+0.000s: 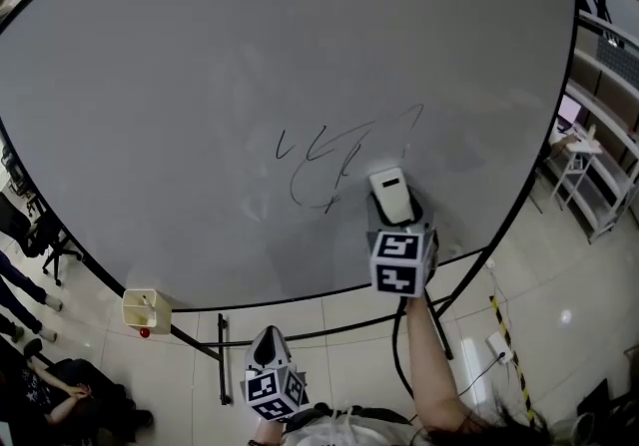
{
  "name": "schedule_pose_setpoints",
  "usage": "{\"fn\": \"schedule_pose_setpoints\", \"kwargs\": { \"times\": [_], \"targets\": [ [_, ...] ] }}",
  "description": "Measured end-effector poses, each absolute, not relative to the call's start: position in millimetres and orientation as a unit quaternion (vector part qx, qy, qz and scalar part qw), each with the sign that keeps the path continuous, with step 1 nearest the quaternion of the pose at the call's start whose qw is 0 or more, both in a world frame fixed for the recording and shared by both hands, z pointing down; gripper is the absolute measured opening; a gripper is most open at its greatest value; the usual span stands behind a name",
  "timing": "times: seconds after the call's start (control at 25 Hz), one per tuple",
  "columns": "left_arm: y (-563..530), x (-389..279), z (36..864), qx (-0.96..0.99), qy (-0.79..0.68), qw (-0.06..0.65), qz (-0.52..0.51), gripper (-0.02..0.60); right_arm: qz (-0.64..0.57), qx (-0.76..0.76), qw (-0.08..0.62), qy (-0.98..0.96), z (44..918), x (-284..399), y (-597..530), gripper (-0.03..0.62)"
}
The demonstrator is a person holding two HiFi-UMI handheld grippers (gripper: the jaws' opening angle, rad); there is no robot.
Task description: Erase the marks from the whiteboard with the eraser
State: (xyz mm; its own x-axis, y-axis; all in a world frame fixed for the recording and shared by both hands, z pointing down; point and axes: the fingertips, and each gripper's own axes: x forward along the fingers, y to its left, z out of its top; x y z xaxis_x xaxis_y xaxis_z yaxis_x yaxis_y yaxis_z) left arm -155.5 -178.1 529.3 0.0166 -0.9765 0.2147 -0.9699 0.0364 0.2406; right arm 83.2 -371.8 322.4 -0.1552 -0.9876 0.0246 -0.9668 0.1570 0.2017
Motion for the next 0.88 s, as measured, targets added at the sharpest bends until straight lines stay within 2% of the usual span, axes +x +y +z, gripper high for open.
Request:
{"fn": "schedule_pose_setpoints", "kwargs": {
  "times": [0.12, 0.24, 0.32, 0.44, 0.6, 0.68, 0.76, 0.88],
  "targets": [
    [-176.5, -160.8, 530.2, 0.691, -0.704, 0.165, -0.011, -0.005, 0.032, 0.686, -0.017, -0.727, 314.9, 189.0, -392.9, 0.281],
    [-176.2, -162.7, 530.8, 0.690, -0.704, 0.165, -0.010, -0.005, 0.046, 0.707, -0.031, -0.705, 309.4, 220.2, -392.1, 0.281],
    [-176.2, -161.1, 530.6, 0.692, -0.703, 0.165, -0.010, -0.005, 0.029, 0.700, -0.020, -0.713, 310.2, 195.5, -389.9, 0.281],
    [-175.3, -160.4, 530.3, 0.692, -0.702, 0.166, -0.011, -0.005, -0.024, 0.677, 0.023, -0.735, 317.2, 116.4, -374.1, 0.281],
    [-176.1, -165.0, 531.2, 0.687, -0.706, 0.171, -0.015, -0.005, -0.119, 0.595, 0.131, -0.784, 359.7, -29.2, -344.5, 0.281],
    [-174.8, -165.0, 529.1, 0.685, -0.708, 0.172, -0.020, -0.005, -0.181, 0.560, 0.182, -0.788, 376.9, -78.2, -331.0, 0.281],
    [-172.1, -166.4, 526.5, 0.683, -0.710, 0.170, -0.025, -0.005, -0.205, 0.552, 0.200, -0.783, 386.1, -86.7, -329.5, 0.279],
    [-170.2, -176.2, 528.0, 0.675, -0.717, 0.171, -0.025, -0.005, -0.172, 0.590, 0.168, -0.771, 370.0, -35.1, -345.1, 0.281]
  ]
}}
